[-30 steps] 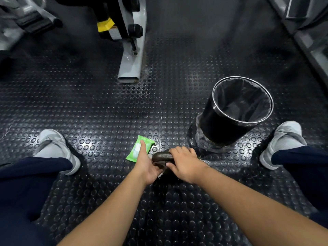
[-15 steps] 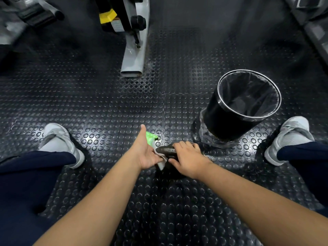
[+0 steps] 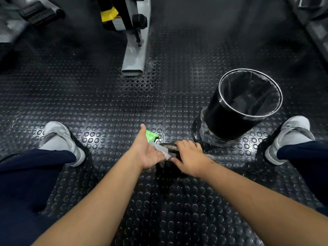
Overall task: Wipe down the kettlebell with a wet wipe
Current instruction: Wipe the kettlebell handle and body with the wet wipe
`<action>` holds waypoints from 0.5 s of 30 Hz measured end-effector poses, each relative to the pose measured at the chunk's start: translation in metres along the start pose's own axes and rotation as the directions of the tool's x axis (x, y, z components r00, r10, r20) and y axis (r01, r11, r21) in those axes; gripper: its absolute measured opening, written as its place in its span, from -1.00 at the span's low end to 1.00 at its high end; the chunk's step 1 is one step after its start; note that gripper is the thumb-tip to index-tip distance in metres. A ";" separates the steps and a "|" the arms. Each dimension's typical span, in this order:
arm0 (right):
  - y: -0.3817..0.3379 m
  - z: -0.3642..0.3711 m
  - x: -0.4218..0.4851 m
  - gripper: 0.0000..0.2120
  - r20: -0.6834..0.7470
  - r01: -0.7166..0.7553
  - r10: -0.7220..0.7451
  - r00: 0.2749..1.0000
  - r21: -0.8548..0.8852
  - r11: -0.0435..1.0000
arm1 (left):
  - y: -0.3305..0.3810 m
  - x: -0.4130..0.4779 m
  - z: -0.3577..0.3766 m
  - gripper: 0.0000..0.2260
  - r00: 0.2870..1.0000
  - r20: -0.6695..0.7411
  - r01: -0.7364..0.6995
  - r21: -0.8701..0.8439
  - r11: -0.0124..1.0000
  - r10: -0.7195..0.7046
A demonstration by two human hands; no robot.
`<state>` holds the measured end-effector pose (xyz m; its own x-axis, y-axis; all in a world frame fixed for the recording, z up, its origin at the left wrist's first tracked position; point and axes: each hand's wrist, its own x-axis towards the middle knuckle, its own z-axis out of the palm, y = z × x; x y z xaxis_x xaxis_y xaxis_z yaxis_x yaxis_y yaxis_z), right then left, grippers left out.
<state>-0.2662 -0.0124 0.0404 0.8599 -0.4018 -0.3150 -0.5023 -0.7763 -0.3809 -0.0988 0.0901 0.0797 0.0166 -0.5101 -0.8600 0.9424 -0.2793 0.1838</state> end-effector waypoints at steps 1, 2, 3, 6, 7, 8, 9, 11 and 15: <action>0.000 0.000 0.001 -0.50 -0.009 -0.007 0.007 1.000 0.009 1.000 | 0.001 0.001 0.001 0.08 1.000 -0.022 0.002 0.003 1.000 -0.002; 0.000 0.000 0.002 -0.51 -0.019 -0.008 0.008 1.000 0.013 1.000 | 0.001 0.004 0.002 0.07 0.999 -0.042 -0.002 0.013 1.000 0.003; -0.001 0.000 0.003 -0.53 -0.023 -0.005 0.005 1.000 0.012 1.000 | 0.001 0.009 0.002 0.06 0.999 -0.048 -0.007 0.026 1.000 0.008; -0.002 0.001 0.003 -0.56 -0.028 0.016 -0.016 0.999 0.005 1.000 | -0.009 0.022 0.004 0.03 0.996 -0.083 -0.024 0.091 0.996 0.031; -0.001 0.001 0.003 -0.57 -0.030 0.024 -0.024 0.999 -0.003 1.000 | -0.015 0.026 0.003 0.03 0.992 -0.116 -0.033 0.111 0.993 0.046; 0.000 0.001 0.003 -0.57 -0.029 0.033 -0.034 0.999 -0.016 0.999 | -0.021 0.031 0.003 0.02 0.986 -0.154 -0.047 0.121 0.992 0.065; 0.002 0.000 0.003 -0.57 -0.025 0.042 -0.042 0.999 -0.025 0.999 | -0.026 0.033 0.003 0.01 0.979 -0.187 -0.059 0.133 0.989 0.083; 0.005 -0.001 0.002 -0.58 -0.022 0.056 -0.056 0.998 -0.030 0.998 | -0.030 0.033 0.003 -0.02 0.970 -0.221 -0.070 0.150 0.986 0.103; 0.007 0.005 0.000 -0.63 -0.063 0.052 -0.055 0.997 -0.039 0.998 | -0.018 0.017 0.003 -0.07 0.989 -0.136 -0.031 0.196 0.980 0.059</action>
<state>-0.2709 -0.0154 0.0330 0.8901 -0.3885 -0.2383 -0.4526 -0.8146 -0.3627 -0.1168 0.0845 0.0629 0.1173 -0.4101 -0.9045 0.8577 -0.4173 0.3004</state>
